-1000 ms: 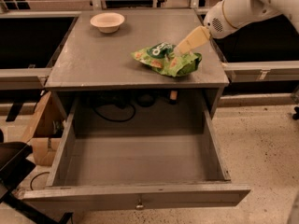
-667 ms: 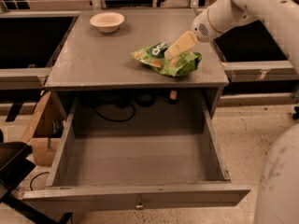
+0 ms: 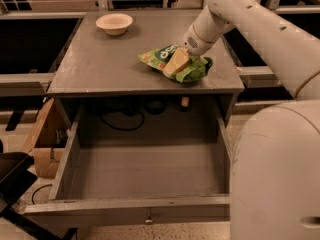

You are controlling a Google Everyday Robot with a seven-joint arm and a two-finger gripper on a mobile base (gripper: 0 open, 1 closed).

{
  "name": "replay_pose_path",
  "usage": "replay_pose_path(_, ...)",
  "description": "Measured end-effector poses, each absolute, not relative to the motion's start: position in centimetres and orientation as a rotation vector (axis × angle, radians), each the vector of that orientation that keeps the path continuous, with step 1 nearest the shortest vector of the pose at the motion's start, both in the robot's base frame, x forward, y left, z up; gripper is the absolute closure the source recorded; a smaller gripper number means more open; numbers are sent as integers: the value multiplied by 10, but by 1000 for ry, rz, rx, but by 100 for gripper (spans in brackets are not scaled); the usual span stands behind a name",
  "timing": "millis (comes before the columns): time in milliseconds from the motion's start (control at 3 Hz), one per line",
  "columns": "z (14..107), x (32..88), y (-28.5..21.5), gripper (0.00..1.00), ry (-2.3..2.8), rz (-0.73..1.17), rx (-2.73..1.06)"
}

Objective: Place green rice chip bag into top drawer

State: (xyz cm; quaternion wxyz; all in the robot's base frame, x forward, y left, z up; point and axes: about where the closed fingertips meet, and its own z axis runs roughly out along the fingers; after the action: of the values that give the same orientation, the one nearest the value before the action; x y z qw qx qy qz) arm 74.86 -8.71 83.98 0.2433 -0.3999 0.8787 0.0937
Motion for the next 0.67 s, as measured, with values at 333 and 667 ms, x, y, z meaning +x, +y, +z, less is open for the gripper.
replay_pose_path(333,839,749,-85,56,2404,255,-1098)
replay_pose_path(667,839,749,-85,80,2404,255,-1098)
